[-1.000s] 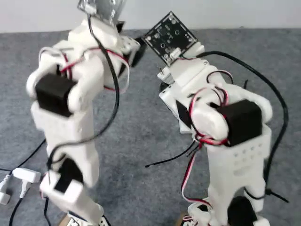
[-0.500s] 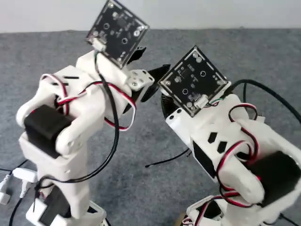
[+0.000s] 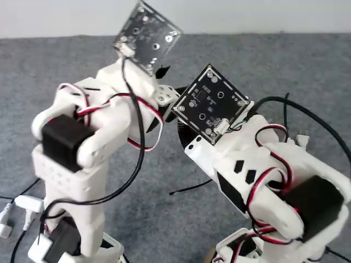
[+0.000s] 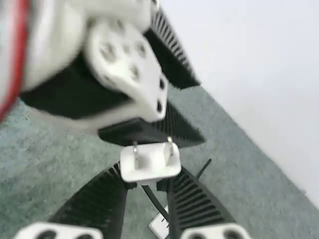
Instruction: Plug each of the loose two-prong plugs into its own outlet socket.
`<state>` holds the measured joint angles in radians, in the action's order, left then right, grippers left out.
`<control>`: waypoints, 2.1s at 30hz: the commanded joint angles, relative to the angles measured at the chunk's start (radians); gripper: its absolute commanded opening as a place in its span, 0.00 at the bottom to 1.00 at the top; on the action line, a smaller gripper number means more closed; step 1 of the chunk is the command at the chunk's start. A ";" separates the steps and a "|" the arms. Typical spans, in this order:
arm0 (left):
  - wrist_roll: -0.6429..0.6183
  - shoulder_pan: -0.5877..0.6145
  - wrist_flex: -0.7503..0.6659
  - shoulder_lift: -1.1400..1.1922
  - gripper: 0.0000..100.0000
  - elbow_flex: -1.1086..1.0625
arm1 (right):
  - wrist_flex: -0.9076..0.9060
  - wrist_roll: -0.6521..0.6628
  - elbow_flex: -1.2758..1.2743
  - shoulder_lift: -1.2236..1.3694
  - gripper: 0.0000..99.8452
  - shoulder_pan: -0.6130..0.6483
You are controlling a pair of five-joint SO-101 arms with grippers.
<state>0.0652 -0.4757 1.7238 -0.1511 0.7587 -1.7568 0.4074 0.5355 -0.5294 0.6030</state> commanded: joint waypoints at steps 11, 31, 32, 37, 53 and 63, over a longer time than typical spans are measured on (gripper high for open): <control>-0.002 -0.009 -0.017 -0.025 0.19 0.104 | -0.041 0.009 -0.031 -0.021 0.01 0.028; -0.008 -0.104 0.031 -0.107 0.19 0.165 | -0.010 0.011 0.018 -0.024 0.01 -0.068; -0.008 -0.127 0.031 -0.121 0.19 0.159 | -0.010 0.011 0.032 -0.021 0.01 -0.068; -0.006 -0.166 0.031 -0.183 0.19 0.094 | -0.018 0.011 0.044 -0.021 0.01 -0.068; 0.002 -0.147 -0.032 -0.198 0.19 -0.102 | -0.039 0.011 0.046 -0.047 0.01 -0.073; 0.003 -0.086 -0.077 -0.193 0.19 -0.133 | -0.041 -0.005 -0.011 -0.097 0.01 -0.067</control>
<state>0.0637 -0.5892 1.6794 -0.3521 0.6544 -1.7584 0.4089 0.5201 -0.5846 0.5340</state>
